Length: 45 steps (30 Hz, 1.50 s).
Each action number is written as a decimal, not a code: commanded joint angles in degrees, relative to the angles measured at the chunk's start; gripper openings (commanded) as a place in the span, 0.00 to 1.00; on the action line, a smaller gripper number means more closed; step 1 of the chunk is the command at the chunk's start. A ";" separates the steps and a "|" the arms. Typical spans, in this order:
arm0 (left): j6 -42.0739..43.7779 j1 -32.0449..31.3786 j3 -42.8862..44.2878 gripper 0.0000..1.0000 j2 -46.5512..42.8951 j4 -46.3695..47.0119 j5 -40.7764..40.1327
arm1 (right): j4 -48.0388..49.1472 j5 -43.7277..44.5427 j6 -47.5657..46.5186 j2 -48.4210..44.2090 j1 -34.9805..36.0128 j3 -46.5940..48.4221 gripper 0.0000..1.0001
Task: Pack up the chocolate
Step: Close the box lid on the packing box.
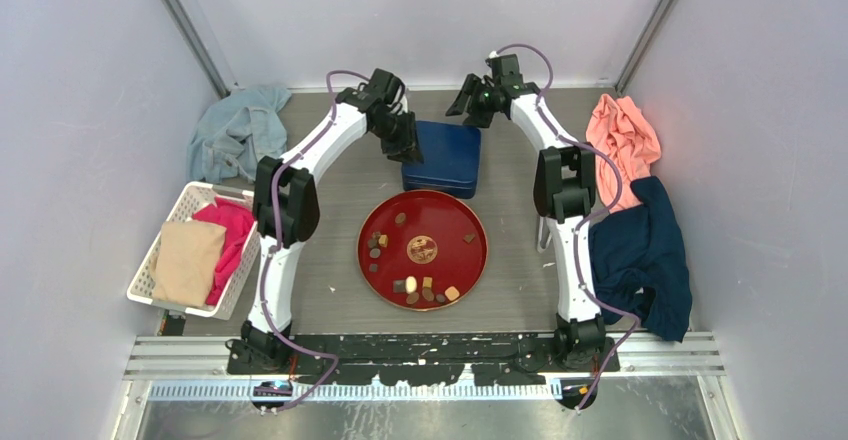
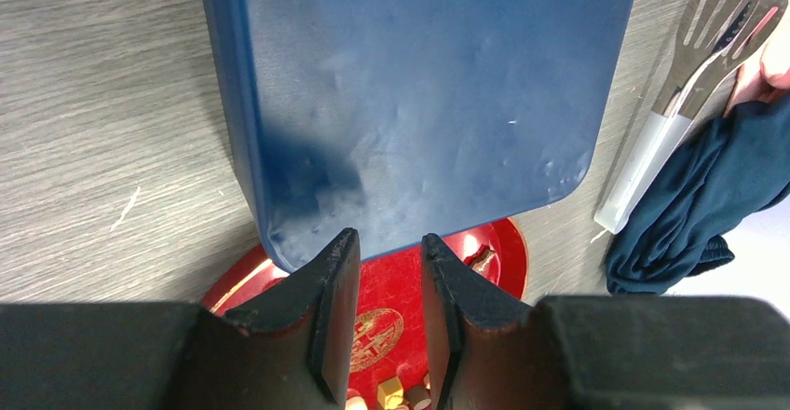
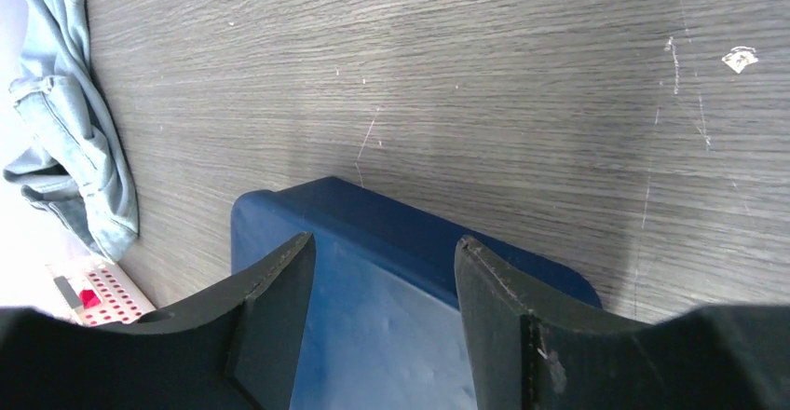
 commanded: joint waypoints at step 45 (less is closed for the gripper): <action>2.52 0.85 0.87 0.21 -7.22 -0.14 -2.98 | -11.07 10.16 -2.78 -30.49 6.94 -22.48 0.15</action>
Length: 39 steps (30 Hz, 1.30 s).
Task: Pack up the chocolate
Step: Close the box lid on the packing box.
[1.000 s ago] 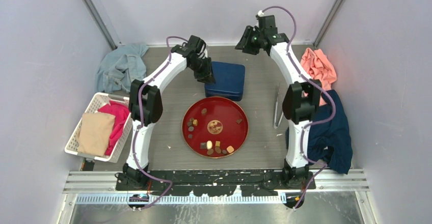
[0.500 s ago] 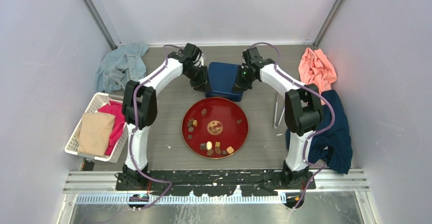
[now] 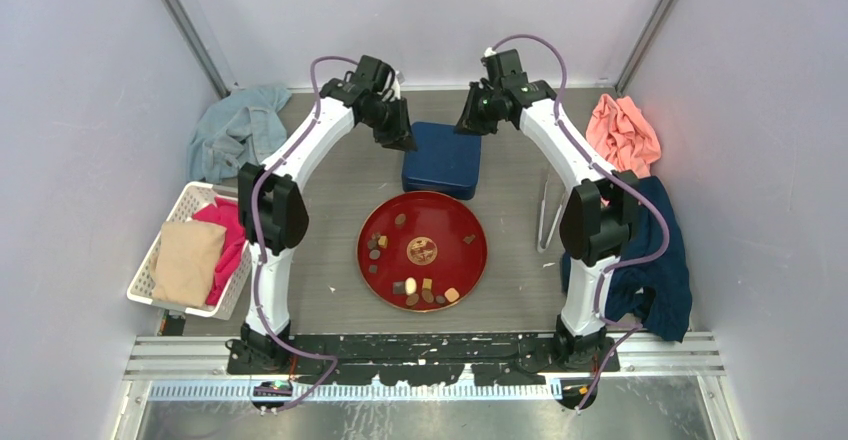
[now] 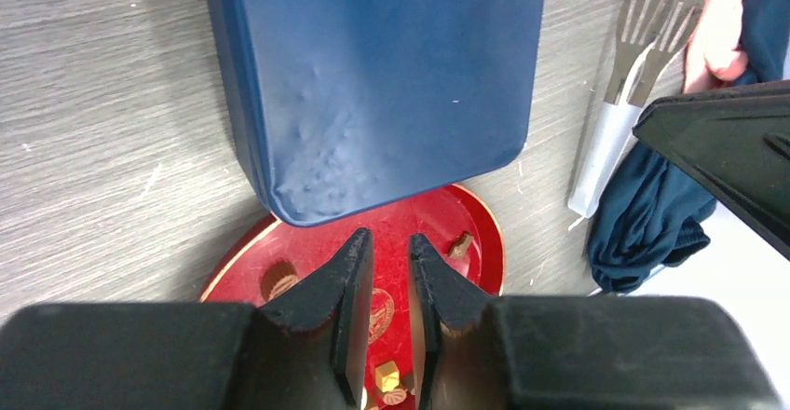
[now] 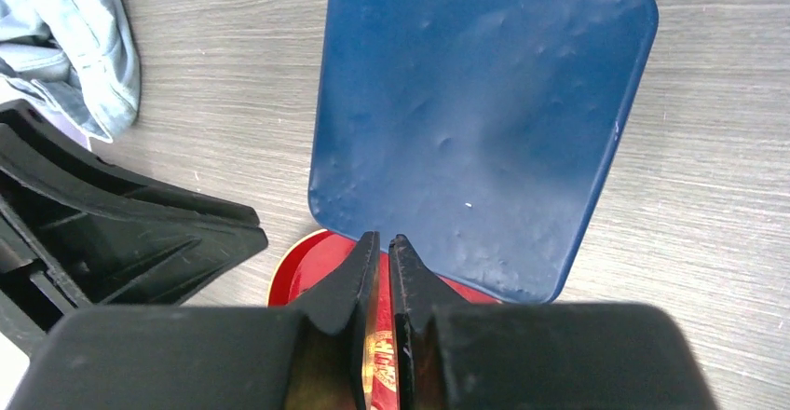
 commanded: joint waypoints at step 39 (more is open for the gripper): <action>2.77 1.23 13.48 0.09 16.87 -13.13 -16.16 | -16.03 12.31 7.27 32.15 -12.82 35.00 0.17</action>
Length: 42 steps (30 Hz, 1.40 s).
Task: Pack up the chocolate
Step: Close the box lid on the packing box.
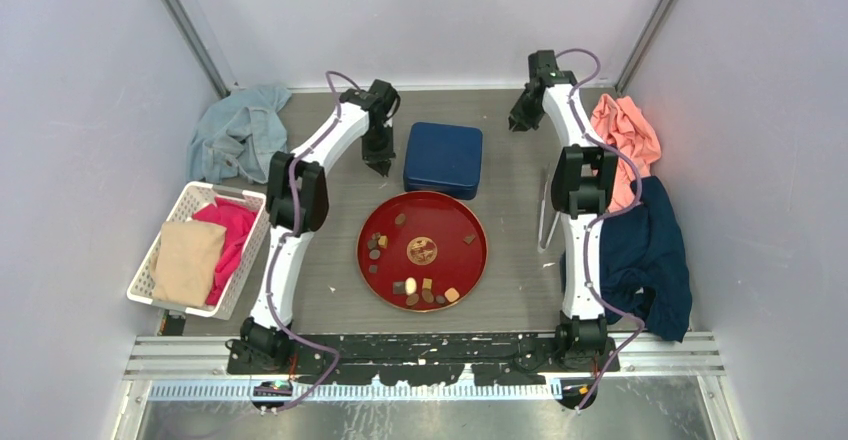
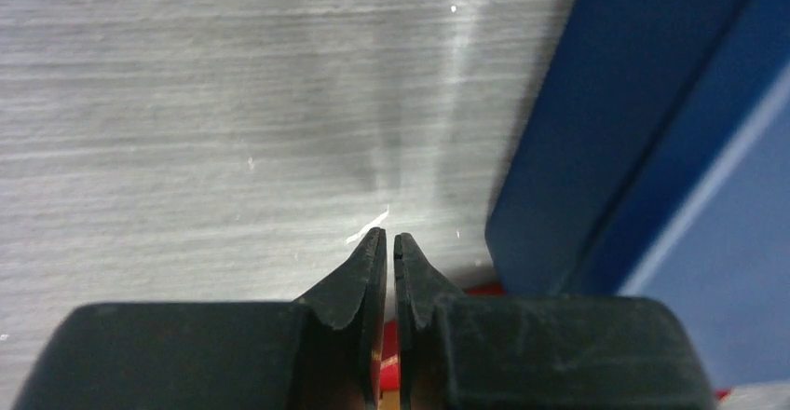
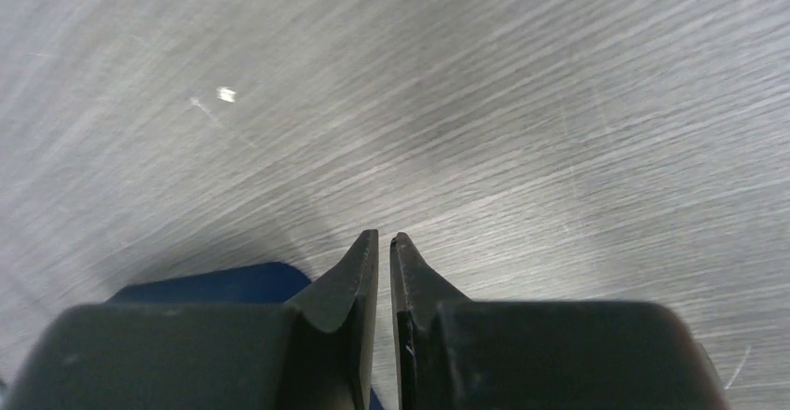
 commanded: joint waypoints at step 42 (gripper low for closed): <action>-0.47 -3.33 -2.70 0.05 -5.80 7.38 10.59 | 11.68 -12.70 -4.67 -22.13 20.32 -29.34 0.18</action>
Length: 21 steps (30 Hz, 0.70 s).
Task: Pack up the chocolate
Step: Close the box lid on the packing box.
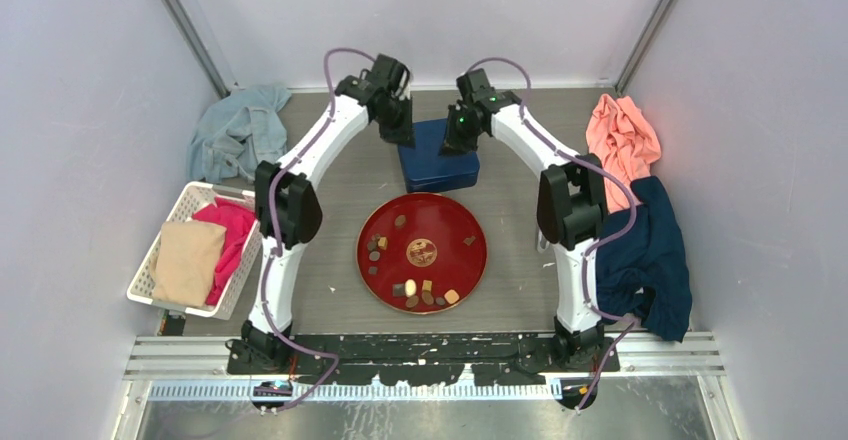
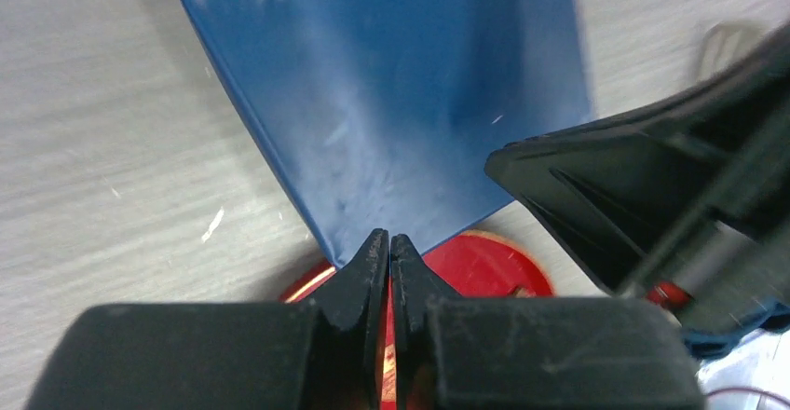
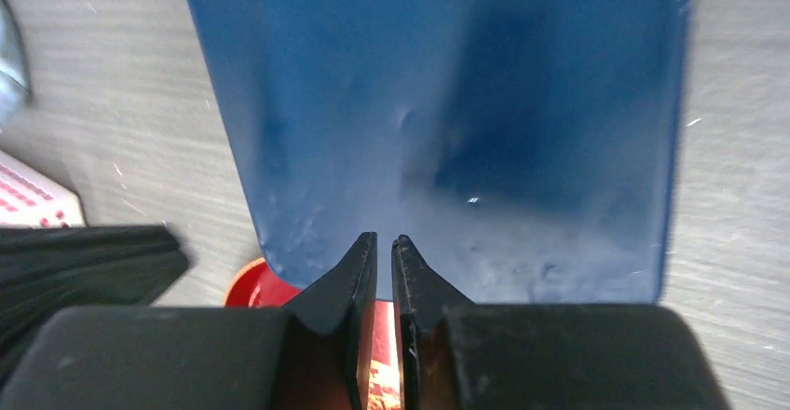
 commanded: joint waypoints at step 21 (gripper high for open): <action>0.21 -0.27 1.64 0.04 -2.06 -6.84 -1.90 | -2.65 0.15 0.73 -4.18 3.31 6.58 0.17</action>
